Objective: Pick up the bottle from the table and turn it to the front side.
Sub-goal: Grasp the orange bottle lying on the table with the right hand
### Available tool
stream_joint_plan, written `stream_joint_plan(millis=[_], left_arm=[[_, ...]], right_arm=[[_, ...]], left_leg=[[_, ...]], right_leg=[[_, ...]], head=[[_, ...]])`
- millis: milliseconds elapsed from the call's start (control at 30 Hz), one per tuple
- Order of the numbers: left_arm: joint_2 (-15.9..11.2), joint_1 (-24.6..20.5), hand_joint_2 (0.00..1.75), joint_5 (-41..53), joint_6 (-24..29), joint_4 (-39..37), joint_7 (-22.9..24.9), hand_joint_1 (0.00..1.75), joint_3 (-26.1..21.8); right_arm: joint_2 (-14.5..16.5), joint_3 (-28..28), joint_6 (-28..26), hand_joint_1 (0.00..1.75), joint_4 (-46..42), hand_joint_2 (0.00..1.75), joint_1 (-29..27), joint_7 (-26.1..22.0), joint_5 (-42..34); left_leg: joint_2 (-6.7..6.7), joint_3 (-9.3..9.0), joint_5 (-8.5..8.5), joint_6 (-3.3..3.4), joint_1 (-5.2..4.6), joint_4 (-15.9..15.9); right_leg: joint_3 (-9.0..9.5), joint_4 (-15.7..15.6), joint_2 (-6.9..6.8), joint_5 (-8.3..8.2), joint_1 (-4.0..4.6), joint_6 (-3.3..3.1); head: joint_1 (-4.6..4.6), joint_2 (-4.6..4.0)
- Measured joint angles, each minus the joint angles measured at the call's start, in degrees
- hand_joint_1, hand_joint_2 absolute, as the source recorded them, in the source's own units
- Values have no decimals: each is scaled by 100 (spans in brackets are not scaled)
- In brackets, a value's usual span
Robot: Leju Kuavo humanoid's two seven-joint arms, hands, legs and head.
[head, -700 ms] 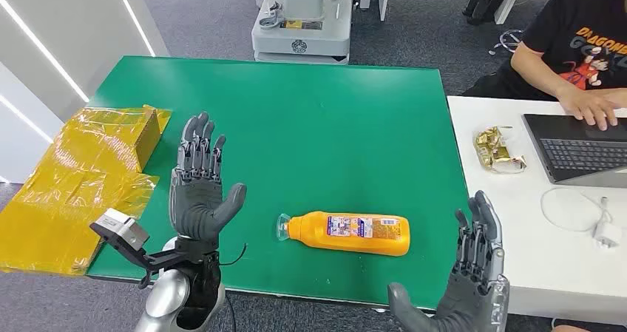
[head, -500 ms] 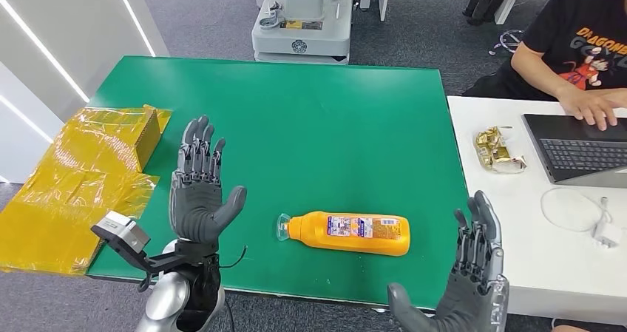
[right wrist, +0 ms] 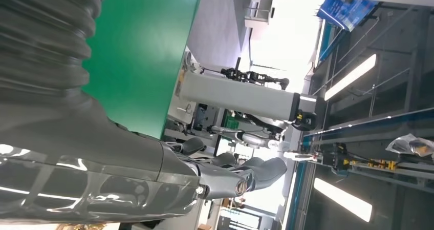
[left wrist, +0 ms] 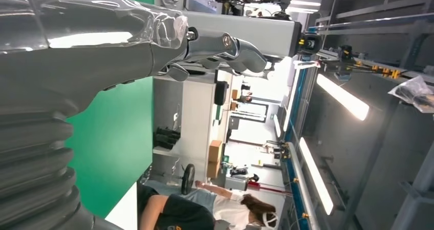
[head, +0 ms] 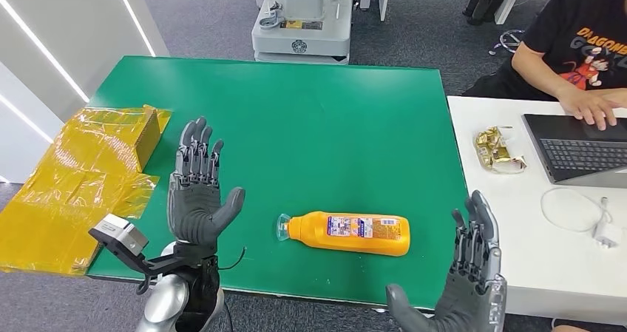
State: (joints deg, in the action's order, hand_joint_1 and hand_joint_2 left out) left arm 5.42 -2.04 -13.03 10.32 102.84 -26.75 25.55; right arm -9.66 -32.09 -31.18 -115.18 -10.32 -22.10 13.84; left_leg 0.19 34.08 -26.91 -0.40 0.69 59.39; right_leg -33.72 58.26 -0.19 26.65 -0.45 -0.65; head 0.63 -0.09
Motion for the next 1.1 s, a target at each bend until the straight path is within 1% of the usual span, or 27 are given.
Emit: stream_joint_plan(millis=[100, 200, 333, 433, 533, 600, 700, 833, 933, 1000, 1100], left_arm=[[-8, -2, 175, 1, 18, 10, 0, 0, 0], [-17, -9, 175, 1, 43, 10, 0, 0, 0], [-24, -23, 175, -26, 8, 10, -1, 0, 0], [-29, -44, 175, -68, -63, 10, -19, 0, 0], [-44, -75, 175, -102, -141, 10, -44, 0, 0], [-58, -98, 175, -128, -191, 10, -53, 0, -1], [-79, -168, 175, -196, -257, 10, -55, 0, -2], [-99, -254, 175, -271, -296, 10, -62, 0, -2], [-111, -329, 175, -311, -304, 10, -81, 0, -2], [-126, -347, 175, -318, -304, 10, -117, 0, -2], [-149, -353, 175, -303, -299, 10, -163, 0, -2]], right_arm=[[0, 0, 59, 0, 30, 175, 34, 3, 19], [-2, 6, 262, 0, 71, 175, 114, 146, 186], [-74, 85, 691, 0, 143, 175, 344, 494, 792], [-306, 193, 1275, 0, 238, 175, 614, 870, 1459], [-567, 323, 2126, 0, 358, 175, 910, 1260, 2074], [-761, 393, 2684, 0, 487, 175, 1217, 1449, 2282], [-1119, 462, 3493, 0, 801, 175, 1829, 1580, 2295], [-1586, 418, 4475, 0, 1323, 175, 2654, 1651, 2085], [-1895, 200, 5274, 0, 1854, 175, 3435, 1663, 1829], [-2047, -1, 5641, 0, 2221, 175, 3892, 1647, 1690], [-2190, -252, 5837, 0, 2642, 175, 4369, 1635, 1576]], left_leg=[[0, 0, 0, 0, 0, 0], [0, -1, 0, 0, 0, 0], [1, -2, 1, 0, 0, 0], [1, -2, 1, 0, -1, 1], [0, -1, 2, 2, -2, 2], [3, -2, 3, 2, -3, 3], [5, -6, 5, 5, -4, 4], [1, -1, 11, 10, -5, 6], [0, -1, 12, 9, -4, 7], [-5, -1, 13, 9, -4, 8], [-9, 0, 13, 8, -4, 8]], right_leg=[[0, 0, 0, 0, 0, 0], [0, 0, 0, 0, 0, 0], [1, 0, 2, -1, 0, 0], [2, 0, 1, -2, -1, 1], [4, 0, -1, -3, -2, 2], [3, 0, 3, -5, -3, 2], [5, 0, 5, -7, -4, 3], [5, 1, 0, -12, -6, 5], [5, 1, 0, -15, -6, 6], [5, 2, -5, -15, -5, 6], [4, 2, -7, -14, -5, 6]], head=[[0, 0], [0, 0], [1, 0], [0, 0], [0, 0], [2, 0], [1, 0], [2, 0], [1, 0], [1, 0], [1, 0]])
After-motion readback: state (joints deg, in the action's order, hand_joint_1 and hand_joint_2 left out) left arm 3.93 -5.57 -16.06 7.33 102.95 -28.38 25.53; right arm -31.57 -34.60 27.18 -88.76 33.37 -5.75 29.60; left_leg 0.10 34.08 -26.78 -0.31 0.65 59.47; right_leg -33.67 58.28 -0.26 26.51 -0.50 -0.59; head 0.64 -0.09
